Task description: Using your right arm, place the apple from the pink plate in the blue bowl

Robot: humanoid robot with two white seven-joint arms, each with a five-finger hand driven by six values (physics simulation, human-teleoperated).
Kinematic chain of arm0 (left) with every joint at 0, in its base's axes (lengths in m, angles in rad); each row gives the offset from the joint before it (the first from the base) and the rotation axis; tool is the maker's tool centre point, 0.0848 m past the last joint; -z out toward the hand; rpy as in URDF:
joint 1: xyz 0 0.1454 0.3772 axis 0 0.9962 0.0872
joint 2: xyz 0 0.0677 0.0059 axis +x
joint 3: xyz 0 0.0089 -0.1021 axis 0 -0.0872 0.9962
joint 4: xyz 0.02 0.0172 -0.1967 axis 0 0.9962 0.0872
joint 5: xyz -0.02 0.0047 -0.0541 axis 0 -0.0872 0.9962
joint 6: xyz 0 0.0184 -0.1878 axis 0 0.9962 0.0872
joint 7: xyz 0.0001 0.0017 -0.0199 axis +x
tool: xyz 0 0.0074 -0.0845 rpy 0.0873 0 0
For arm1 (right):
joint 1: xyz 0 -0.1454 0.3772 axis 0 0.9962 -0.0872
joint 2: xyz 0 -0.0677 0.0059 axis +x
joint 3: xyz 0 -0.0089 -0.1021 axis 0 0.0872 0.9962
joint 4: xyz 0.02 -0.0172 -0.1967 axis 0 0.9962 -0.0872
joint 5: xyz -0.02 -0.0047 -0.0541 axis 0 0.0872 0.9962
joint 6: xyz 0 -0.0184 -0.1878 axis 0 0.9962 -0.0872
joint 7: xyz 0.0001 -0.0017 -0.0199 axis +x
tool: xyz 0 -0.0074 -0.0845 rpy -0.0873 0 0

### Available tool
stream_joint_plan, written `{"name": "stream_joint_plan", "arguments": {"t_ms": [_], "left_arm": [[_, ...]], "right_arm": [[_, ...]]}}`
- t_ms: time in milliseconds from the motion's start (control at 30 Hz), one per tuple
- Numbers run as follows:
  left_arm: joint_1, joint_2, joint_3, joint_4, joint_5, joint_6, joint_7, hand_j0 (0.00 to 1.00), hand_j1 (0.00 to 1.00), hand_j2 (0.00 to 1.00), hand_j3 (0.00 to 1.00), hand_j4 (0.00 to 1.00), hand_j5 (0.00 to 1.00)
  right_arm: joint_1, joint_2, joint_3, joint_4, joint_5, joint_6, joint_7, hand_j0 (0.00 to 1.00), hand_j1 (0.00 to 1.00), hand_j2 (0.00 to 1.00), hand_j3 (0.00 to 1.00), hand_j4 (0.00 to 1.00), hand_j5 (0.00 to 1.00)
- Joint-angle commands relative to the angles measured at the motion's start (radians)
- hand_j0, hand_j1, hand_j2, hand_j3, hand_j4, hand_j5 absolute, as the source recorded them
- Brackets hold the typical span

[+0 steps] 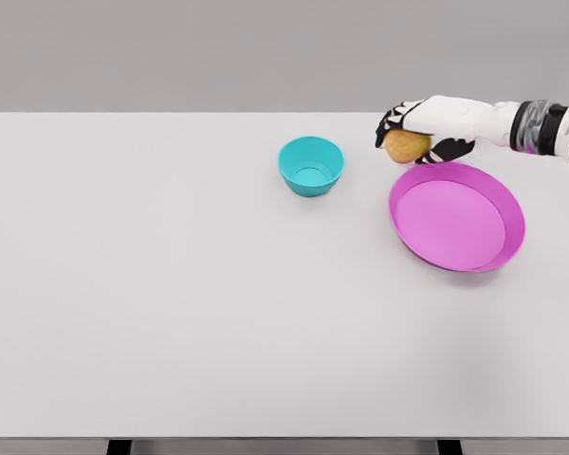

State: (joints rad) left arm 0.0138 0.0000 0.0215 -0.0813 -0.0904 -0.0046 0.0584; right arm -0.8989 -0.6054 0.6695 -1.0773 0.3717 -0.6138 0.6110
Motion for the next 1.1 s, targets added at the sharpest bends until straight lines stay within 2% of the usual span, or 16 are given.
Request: {"name": "stream_joint_plan", "arguments": {"t_ms": [0, 333, 400, 500, 733, 867, 933, 1067], "left_arm": [[0.0, 0.0, 0.0, 0.0, 0.0, 0.0, 0.0, 1.0, 1.0, 1.0, 1.0, 1.0, 1.0], [0.0, 0.0, 0.0, 0.0, 0.0, 0.0, 0.0, 1.0, 1.0, 1.0, 1.0, 1.0, 1.0], [0.0, 0.0, 0.0, 0.0, 0.0, 0.0, 0.0, 1.0, 1.0, 1.0, 1.0, 1.0, 1.0], [0.0, 0.0, 0.0, 0.0, 0.0, 0.0, 0.0, 1.0, 1.0, 1.0, 1.0, 1.0, 1.0], [0.0, 0.0, 0.0, 0.0, 0.0, 0.0, 0.0, 1.0, 1.0, 1.0, 1.0, 1.0, 1.0], [0.0, 0.0, 0.0, 0.0, 0.0, 0.0, 0.0, 1.0, 1.0, 1.0, 1.0, 1.0, 1.0], [0.0, 0.0, 0.0, 0.0, 0.0, 0.0, 0.0, 1.0, 1.0, 1.0, 1.0, 1.0, 1.0], [0.0, 0.0, 0.0, 0.0, 0.0, 0.0, 0.0, 1.0, 1.0, 1.0, 1.0, 1.0, 1.0]], "right_arm": [[0.0, 0.058, -0.001, 0.022, 0.026, 0.003, 0.0, 0.46, 0.46, 0.46, 0.46, 0.46, 0.46], [-0.035, 0.197, 0.004, 0.025, 0.102, 0.003, 0.0, 0.47, 0.47, 0.47, 0.47, 0.47, 0.47], [-0.06, 0.248, 0.007, 0.102, 0.113, 0.003, 0.0, 0.47, 0.47, 0.47, 0.47, 0.47, 0.47], [-0.081, 0.28, 0.007, 0.154, 0.139, 0.003, 0.0, 0.47, 0.47, 0.47, 0.47, 0.47, 0.47], [-0.107, 0.351, 0.012, 0.229, 0.199, 0.003, 0.0, 0.47, 0.47, 0.47, 0.47, 0.47, 0.47], [-0.11, 0.357, 0.013, 0.246, 0.2, 0.003, 0.0, 0.48, 0.48, 0.48, 0.48, 0.48, 0.48], [-0.11, 0.357, 0.015, 0.241, 0.2, 0.003, 0.0, 1.0, 1.0, 1.0, 1.0, 1.0, 1.0], [-0.11, 0.358, 0.016, 0.24, 0.2, 0.003, 0.0, 1.0, 1.0, 1.0, 1.0, 1.0, 1.0]]}}
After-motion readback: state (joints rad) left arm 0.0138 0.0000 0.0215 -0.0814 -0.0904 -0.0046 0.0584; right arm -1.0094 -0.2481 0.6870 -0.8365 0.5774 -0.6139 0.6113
